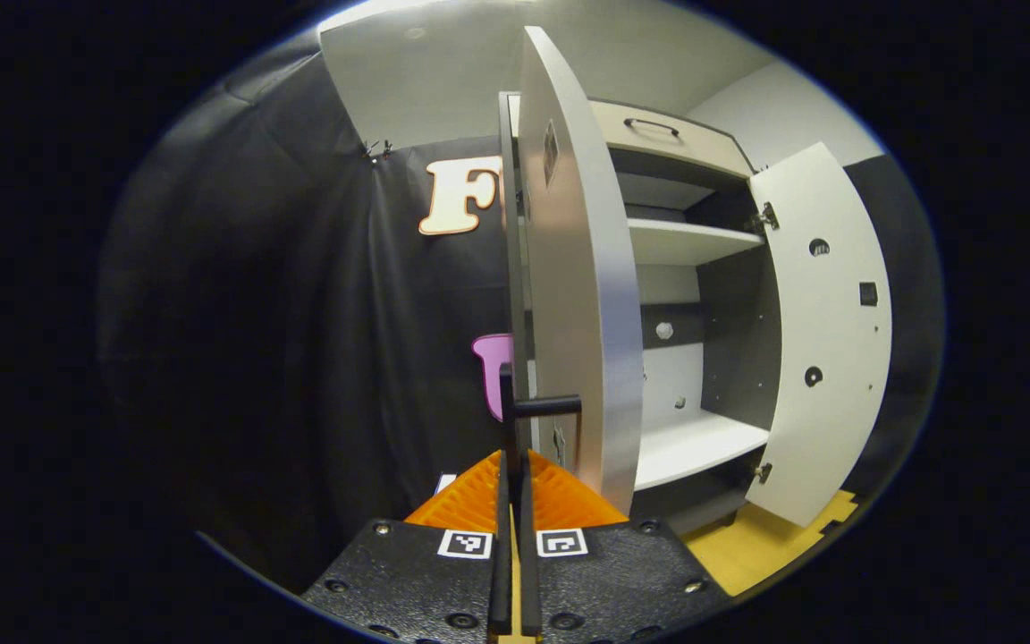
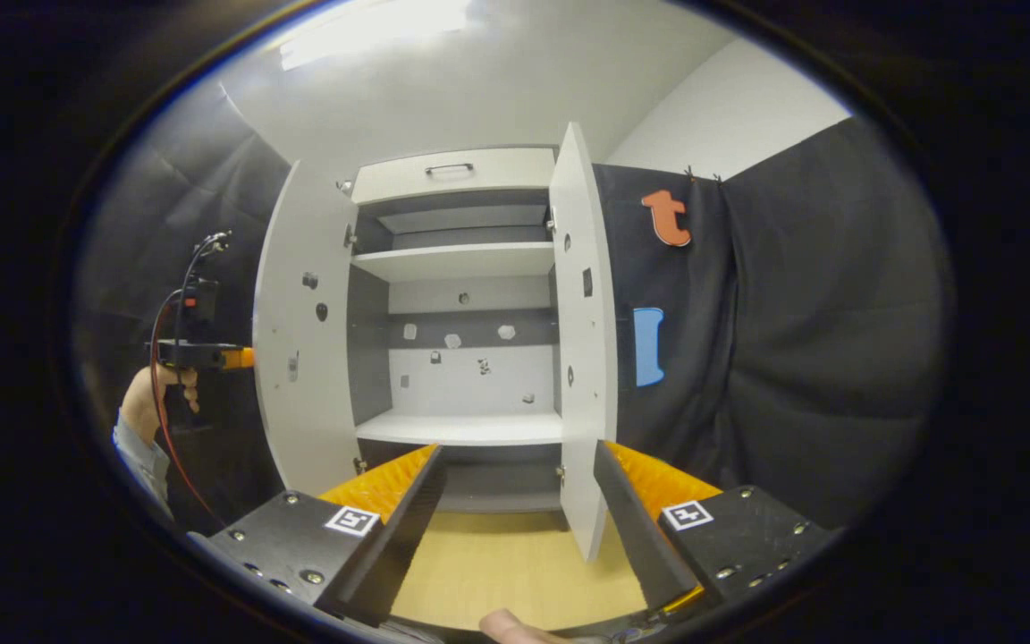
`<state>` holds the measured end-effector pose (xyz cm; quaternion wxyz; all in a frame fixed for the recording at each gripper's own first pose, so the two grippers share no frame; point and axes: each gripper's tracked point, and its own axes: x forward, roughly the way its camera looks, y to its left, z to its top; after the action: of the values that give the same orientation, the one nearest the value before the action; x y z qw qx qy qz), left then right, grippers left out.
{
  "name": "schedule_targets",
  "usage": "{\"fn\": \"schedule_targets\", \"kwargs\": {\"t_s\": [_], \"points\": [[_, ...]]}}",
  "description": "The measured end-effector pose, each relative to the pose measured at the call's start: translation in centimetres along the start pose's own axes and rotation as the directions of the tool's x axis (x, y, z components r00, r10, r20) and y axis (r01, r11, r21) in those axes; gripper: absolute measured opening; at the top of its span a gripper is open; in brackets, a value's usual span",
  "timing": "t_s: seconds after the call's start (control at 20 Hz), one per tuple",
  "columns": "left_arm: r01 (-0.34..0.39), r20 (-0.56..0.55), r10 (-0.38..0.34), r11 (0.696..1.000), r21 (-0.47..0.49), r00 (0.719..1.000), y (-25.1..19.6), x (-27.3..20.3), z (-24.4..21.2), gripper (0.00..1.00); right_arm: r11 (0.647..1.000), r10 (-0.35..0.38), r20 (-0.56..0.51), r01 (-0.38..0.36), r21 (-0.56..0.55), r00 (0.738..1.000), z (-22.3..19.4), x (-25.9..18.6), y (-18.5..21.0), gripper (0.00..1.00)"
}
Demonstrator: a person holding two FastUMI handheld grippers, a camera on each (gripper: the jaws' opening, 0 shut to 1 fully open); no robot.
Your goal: Open the right door of the double-door shoe cabinet with the right hand, and open the left door with the left hand.
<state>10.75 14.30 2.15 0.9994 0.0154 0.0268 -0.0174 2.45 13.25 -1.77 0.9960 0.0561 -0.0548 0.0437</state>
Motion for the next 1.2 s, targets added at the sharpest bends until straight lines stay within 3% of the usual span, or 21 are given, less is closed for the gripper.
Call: {"fn": "schedule_targets", "kwargs": {"t_s": [0.05,0.15,0.35,0.4,0.55,0.7,0.95,1.05,1.2], "points": [[-0.003,-0.004,0.003,1.0,0.001,1.0,-0.1,-0.7,-0.2,0.07,1.0,0.009,-0.001,-0.008,0.007,1.0,-0.1,-0.1,0.1,0.95],[-0.008,0.021,0.008,1.0,-0.025,1.0,-0.5,-1.6,0.1,0.12,1.0,0.01,0.005,-0.01,0.005,1.0,-0.1,-0.1,0.1,0.99],[-0.067,0.045,0.072,0.992,-0.108,0.996,0.9,-3.6,0.0,0.55,1.0,-0.009,-0.003,0.009,0.03,1.0,-0.8,0.3,-0.5,0.95],[-0.069,0.055,0.076,0.99,-0.122,0.996,0.8,-4.3,0.1,0.7,0.999,-0.017,-0.003,0.017,0.042,1.0,-0.8,0.3,-0.8,0.99],[-0.044,0.073,0.054,0.991,-0.128,0.996,-0.3,-6.6,0.0,0.98,0.998,-0.03,-0.005,0.031,0.047,1.0,-1.0,0.6,-1.5,0.99],[-0.092,0.047,0.098,0.989,-0.116,0.994,-0.7,-8.9,-1.0,0.97,0.998,-0.064,0.006,0.064,0.02,0.998,-1.1,0.8,-2.3,0.95],[-0.127,0.053,0.137,0.977,-0.169,0.989,-3.5,-13.2,-3.1,0.96,0.998,-0.057,0.012,0.057,-0.003,0.998,-1.7,0.3,-2.2,0.99],[-0.117,0.1,0.133,0.981,-0.157,0.986,-5.0,-14.9,-3.6,0.93,0.999,-0.044,0.017,0.044,-0.007,0.999,-1.7,-0.2,-2.0,0.99],[-0.083,0.15,0.106,0.985,-0.151,0.983,-7.4,-17.1,-4.3,0.96,0.999,-0.032,0.031,0.033,-0.015,0.999,-1.5,-1.2,-1.9,0.99]]}}
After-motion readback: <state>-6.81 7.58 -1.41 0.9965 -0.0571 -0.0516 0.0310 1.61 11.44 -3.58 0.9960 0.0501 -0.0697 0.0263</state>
